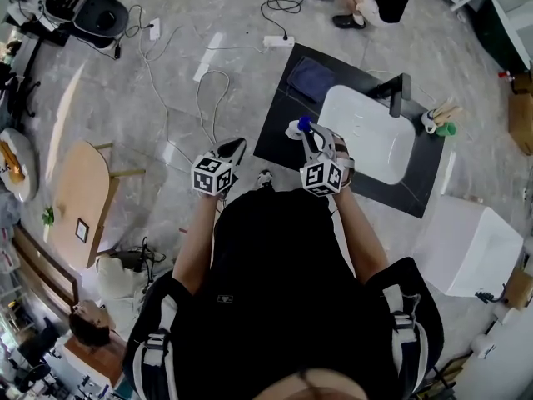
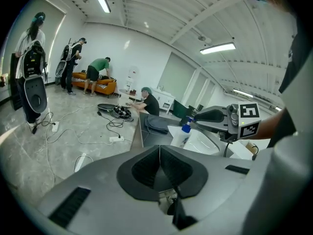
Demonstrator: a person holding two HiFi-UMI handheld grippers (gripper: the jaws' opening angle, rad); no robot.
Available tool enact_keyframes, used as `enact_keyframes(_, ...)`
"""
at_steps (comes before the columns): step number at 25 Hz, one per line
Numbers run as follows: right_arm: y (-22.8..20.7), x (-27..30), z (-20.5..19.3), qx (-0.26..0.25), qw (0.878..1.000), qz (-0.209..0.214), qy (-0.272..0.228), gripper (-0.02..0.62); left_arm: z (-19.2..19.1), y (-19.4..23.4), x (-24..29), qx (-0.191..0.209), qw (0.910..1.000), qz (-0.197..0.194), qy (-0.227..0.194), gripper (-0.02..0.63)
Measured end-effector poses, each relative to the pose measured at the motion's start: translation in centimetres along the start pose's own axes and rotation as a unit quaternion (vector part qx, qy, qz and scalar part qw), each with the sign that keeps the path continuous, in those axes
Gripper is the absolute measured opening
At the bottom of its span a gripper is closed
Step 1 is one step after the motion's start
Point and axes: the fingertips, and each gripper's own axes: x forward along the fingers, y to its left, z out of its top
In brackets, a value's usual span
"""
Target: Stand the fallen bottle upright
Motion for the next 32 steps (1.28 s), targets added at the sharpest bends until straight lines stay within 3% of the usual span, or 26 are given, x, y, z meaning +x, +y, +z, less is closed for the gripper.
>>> enact_keyframes(12,1.0,-1.1,-0.1,0.029,0.999,0.021,-0.012,0.13,0.1,-1.5,0.5,0.02,0.9997,-0.016,0.005,0.015)
enact_keyframes(24,1.4,-2.4,-0.3,0.055,0.994,0.076,-0.049,0.123,1.8,-1.6,-0.3,0.01,0.9994,0.026,-0.022,0.015)
enact_keyframes(28,0.6,-3.3,-0.5,0.093,0.989,0.09,-0.072,0.117,2.1,-2.6,-0.5,0.009,0.999,0.033,-0.027,0.015)
enact_keyframes(32,-1.9,-4.2,-1.7,0.175,0.977,0.089,-0.078,0.096,2.9,-3.4,-0.5,0.004,0.9975,0.05,-0.05,0.015)
